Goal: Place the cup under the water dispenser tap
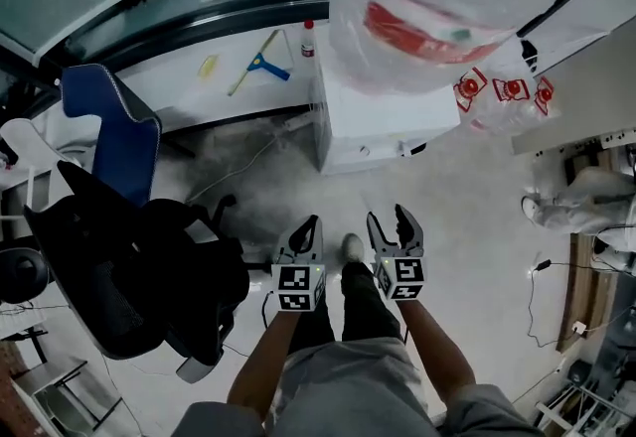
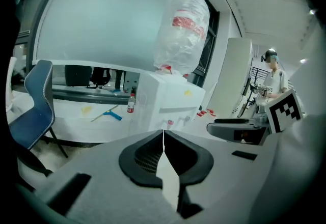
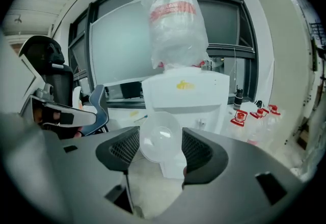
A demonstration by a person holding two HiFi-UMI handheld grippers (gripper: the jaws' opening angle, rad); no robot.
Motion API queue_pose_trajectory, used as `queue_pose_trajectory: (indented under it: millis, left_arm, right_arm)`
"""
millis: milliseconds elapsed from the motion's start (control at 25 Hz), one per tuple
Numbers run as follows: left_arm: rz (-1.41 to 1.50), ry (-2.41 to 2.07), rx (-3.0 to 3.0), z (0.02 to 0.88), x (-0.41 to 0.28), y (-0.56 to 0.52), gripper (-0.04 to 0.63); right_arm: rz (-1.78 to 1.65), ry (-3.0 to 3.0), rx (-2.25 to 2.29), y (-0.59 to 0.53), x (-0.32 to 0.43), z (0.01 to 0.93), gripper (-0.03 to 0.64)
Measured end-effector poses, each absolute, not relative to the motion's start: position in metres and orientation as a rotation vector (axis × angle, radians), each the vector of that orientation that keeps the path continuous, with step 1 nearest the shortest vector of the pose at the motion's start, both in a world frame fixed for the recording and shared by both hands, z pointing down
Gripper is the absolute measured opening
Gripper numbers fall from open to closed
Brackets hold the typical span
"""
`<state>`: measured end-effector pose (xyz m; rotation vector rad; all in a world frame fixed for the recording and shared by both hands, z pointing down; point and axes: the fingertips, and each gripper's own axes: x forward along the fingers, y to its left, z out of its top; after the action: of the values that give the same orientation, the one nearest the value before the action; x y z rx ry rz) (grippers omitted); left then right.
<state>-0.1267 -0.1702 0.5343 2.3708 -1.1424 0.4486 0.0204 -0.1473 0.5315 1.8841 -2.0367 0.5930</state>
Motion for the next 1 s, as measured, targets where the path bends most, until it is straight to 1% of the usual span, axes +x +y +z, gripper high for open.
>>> queue_pose_trajectory:
  millis: [520,760,1000]
  left_arm:
    - [0.504,-1.120,2.450,0.626,-0.122,-0.214,0.012]
    - [0.588,-1.093,2.501,0.661,-0.109,-0.207,0.011]
    - [0.590,-1.098,2.509,0.683,-0.097,-0.210,0.011]
  right_arm:
    - [0.586,-1.995,1.852,-0.203,0.027,0.644,0.258]
    - [0.621,-1.984,1.761,-0.210,0.033,0.680,0.258]
    - [0.672,-1.931,1.671,-0.215,0.037,0.721,0.258]
